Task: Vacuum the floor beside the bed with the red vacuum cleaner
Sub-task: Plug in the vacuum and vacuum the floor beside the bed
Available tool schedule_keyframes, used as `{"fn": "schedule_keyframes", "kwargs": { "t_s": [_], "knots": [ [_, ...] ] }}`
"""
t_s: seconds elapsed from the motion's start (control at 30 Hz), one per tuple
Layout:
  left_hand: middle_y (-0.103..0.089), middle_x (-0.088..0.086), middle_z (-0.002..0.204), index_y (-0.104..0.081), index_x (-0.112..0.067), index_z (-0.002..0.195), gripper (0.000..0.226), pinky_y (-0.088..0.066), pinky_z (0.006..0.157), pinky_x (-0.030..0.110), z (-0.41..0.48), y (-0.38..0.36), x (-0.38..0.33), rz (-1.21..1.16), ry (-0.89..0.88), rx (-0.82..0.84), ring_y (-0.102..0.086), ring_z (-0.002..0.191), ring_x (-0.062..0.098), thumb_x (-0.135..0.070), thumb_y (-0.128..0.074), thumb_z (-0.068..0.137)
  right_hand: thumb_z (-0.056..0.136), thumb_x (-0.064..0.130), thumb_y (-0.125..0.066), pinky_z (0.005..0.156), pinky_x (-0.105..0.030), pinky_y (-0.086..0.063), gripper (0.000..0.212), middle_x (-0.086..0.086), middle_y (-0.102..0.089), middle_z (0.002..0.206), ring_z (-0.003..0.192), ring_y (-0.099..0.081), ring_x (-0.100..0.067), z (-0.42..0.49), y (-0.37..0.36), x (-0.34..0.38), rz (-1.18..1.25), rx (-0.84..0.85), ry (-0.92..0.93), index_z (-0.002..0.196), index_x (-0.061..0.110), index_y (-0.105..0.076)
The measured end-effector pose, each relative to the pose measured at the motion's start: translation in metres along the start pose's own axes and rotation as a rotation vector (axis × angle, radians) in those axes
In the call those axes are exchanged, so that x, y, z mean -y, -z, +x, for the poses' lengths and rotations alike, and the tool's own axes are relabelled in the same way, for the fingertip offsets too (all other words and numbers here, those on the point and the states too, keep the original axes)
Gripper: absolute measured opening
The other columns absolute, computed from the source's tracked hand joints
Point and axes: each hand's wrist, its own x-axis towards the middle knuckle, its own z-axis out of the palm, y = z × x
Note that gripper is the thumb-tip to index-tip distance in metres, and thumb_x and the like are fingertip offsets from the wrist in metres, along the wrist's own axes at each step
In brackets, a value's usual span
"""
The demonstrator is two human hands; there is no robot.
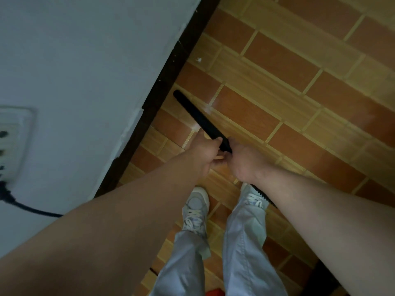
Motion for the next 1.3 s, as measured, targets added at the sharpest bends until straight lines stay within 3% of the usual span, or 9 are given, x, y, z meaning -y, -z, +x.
{"fn": "schedule_keyframes", "kwargs": {
  "t_s": [0.1,0.4,0.63,0.73,0.87,0.97,1.07,1.2,1.3],
  "knots": [
    [-0.067,0.010,0.111,-0.037,-0.020,0.147,0.049,-0.063,0.060,0.038,0.006,-0.006,-0.003,0.043,0.002,-0.036,-0.071,0.090,0.021,-0.011,-0.056,0.103,0.105,0.029,-0.040,0.044,-0.025,-0.035,0.036,-0.003,-0.062,0.086,0.062,-0.058,-0.017,0.002,0.004,-0.003,0.021,0.052,0.009,0.141,0.023,-0.040],
    [-0.067,0.006,0.113,-0.019,-0.037,0.158,0.072,-0.062,0.060,0.038,0.006,-0.033,-0.014,0.069,0.005,-0.028,-0.071,0.095,0.023,-0.005,-0.053,0.103,0.105,0.030,-0.040,0.055,-0.032,-0.048,0.042,-0.005,-0.065,0.095,0.076,-0.065,-0.024,0.000,0.017,-0.022,0.027,-0.013,0.007,0.145,0.027,-0.031],
    [-0.061,0.009,0.133,-0.011,-0.038,0.161,0.079,-0.061,0.058,0.035,-0.013,-0.064,-0.040,0.087,-0.005,0.033,-0.068,0.100,0.023,-0.003,-0.052,0.104,0.106,0.030,-0.038,0.050,-0.025,-0.038,0.040,0.005,-0.057,0.083,0.066,-0.056,-0.015,-0.007,0.048,-0.034,0.181,-0.054,-0.038,0.146,0.028,-0.035],
    [-0.061,0.008,0.121,-0.015,-0.036,0.160,0.075,-0.061,0.067,0.040,-0.011,-0.075,-0.051,0.102,-0.017,0.042,-0.067,0.100,0.025,0.000,-0.049,0.104,0.106,0.033,-0.038,0.050,-0.027,-0.041,0.040,-0.001,-0.060,0.092,0.069,-0.058,-0.018,-0.003,0.060,-0.039,0.195,-0.064,-0.046,0.145,0.027,-0.036],
    [-0.062,0.009,0.114,-0.006,-0.036,0.161,0.082,-0.062,0.058,0.038,-0.003,-0.083,-0.058,0.126,-0.038,0.042,-0.068,0.085,0.023,-0.001,-0.051,0.103,0.105,0.035,-0.039,0.052,-0.027,-0.041,0.042,-0.008,-0.065,0.101,0.059,-0.053,-0.017,0.007,0.068,-0.045,0.177,-0.081,-0.040,0.147,0.029,-0.035],
    [-0.063,0.011,0.126,-0.009,-0.038,0.161,0.081,-0.063,0.060,0.036,0.007,-0.080,-0.057,0.123,-0.060,0.031,-0.071,0.097,0.027,0.000,-0.051,0.102,0.105,0.035,-0.041,0.040,-0.025,-0.040,0.045,-0.007,-0.063,0.104,0.059,-0.054,-0.015,0.011,0.070,-0.043,0.198,-0.070,-0.034,0.149,0.031,-0.033],
    [-0.064,0.012,0.119,-0.022,-0.037,0.153,0.069,-0.063,0.069,0.041,0.013,-0.076,-0.054,0.107,-0.050,0.047,-0.070,0.103,0.031,0.001,-0.049,0.103,0.105,0.035,-0.044,0.035,-0.023,-0.043,0.048,-0.008,-0.063,0.109,0.061,-0.061,-0.020,0.013,0.070,-0.042,0.229,-0.056,-0.030,0.151,0.033,-0.032],
    [-0.065,0.016,0.112,-0.032,-0.023,0.146,0.054,-0.063,0.071,0.045,0.024,-0.065,-0.054,0.083,0.005,0.040,-0.071,0.097,0.034,0.002,-0.050,0.102,0.105,0.031,-0.045,0.049,-0.026,-0.049,0.048,-0.007,-0.063,0.118,0.069,-0.063,-0.020,0.014,0.075,-0.032,0.168,-0.009,-0.019,0.151,0.030,-0.034],
    [-0.065,0.017,0.114,-0.037,-0.027,0.138,0.047,-0.063,0.072,0.044,0.028,-0.059,-0.056,0.070,0.018,0.055,-0.072,0.097,0.033,0.000,-0.050,0.103,0.106,0.032,-0.041,0.065,-0.027,-0.049,0.050,-0.008,-0.060,0.133,0.077,-0.059,-0.014,0.012,0.078,-0.024,0.086,-0.035,-0.026,0.154,0.026,-0.030]
  ]
}}
